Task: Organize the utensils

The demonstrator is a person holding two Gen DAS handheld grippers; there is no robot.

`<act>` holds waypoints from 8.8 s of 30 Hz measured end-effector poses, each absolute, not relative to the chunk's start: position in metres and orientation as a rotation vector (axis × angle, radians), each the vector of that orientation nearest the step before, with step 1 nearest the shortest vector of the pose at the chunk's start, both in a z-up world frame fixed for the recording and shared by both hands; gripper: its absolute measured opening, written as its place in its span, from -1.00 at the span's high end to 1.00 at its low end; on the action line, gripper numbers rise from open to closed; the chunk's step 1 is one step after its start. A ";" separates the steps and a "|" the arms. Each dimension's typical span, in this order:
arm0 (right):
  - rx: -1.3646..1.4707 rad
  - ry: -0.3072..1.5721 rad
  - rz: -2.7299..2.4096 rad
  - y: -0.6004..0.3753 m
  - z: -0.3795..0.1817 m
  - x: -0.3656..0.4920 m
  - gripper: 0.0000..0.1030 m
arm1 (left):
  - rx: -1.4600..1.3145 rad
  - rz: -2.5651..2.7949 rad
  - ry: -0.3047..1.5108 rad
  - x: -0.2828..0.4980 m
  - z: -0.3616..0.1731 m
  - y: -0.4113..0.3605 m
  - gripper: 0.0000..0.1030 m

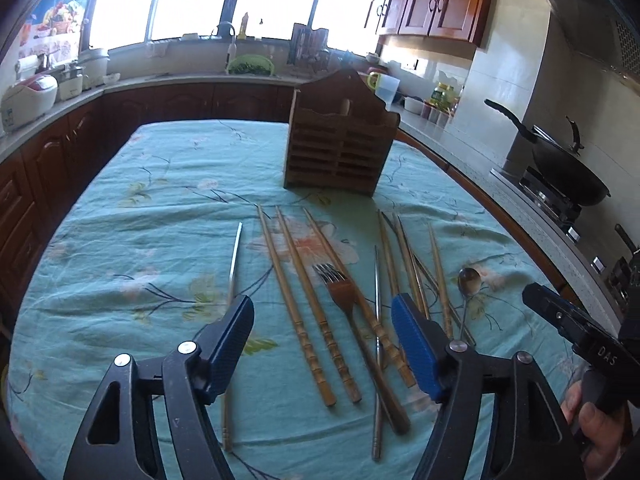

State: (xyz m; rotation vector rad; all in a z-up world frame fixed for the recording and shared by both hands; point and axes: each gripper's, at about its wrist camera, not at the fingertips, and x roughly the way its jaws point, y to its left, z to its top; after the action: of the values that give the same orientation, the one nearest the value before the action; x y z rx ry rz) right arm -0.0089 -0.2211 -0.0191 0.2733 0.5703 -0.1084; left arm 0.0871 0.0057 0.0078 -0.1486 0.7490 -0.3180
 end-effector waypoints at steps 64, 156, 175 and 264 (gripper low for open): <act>0.199 0.496 -0.049 -0.231 0.064 0.076 0.97 | -0.365 -0.516 0.720 0.183 0.044 0.047 0.98; 0.349 0.399 -0.097 -0.251 0.046 0.096 -0.93 | -0.361 -0.186 0.579 0.167 0.031 0.039 -0.51; 0.338 0.542 -0.152 -0.247 -0.012 0.041 -0.92 | -0.366 -0.142 0.707 0.109 0.003 0.053 -0.51; 0.299 0.492 0.021 -0.224 0.076 0.117 0.92 | -0.244 -0.309 0.646 0.143 0.095 0.057 0.95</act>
State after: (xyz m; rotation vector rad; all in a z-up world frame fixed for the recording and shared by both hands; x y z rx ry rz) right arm 0.1169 -0.2238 0.0759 0.2986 0.4923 0.0208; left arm 0.1426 0.0565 0.0948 -0.2443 0.6455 -0.3091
